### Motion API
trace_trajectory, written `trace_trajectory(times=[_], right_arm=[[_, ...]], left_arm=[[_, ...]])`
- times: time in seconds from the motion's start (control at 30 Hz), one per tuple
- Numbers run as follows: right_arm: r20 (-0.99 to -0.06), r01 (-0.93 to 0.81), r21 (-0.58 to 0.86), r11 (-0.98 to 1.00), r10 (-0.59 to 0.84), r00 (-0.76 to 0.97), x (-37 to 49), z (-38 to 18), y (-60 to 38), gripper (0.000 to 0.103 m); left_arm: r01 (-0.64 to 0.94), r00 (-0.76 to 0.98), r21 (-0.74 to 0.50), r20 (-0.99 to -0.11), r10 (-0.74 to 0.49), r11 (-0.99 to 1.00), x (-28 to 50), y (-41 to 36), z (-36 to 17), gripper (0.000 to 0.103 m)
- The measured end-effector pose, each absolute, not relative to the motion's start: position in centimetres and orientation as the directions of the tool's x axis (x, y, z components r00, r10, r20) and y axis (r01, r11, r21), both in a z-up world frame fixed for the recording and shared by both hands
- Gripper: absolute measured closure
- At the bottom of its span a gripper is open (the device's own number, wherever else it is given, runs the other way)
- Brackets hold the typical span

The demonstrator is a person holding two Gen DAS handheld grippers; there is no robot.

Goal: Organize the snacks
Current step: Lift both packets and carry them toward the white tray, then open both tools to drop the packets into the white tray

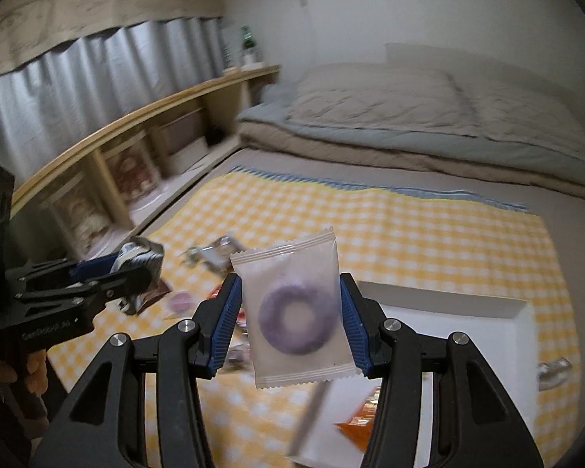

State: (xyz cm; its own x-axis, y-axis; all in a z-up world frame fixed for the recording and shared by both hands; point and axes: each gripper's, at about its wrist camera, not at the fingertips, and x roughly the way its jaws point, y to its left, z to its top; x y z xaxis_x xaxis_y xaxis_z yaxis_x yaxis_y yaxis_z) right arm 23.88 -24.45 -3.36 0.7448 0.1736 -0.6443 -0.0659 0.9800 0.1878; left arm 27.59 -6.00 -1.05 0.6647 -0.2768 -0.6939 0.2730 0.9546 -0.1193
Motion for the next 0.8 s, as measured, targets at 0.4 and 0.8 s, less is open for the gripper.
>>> trace_trajectory(times=[0.4, 0.8], right_arm=[[-0.679, 0.199, 0.203, 0.959, -0.008, 0.734, 21.2, -4.6, -36.4, 0.052], [-0.763, 0.361, 0.193, 0.912, -0.092, 0.640, 21.6, -8.4, -43.3, 0.052]], left_arm=[[0.395, 0.567, -0.156, -0.734, -0.374, 0.905, 33.1, -16.1, -4.6, 0.065], [0.477, 0.355, -0.257, -0.819, -0.451, 0.841, 38.7, -27.2, -12.9, 0.065]])
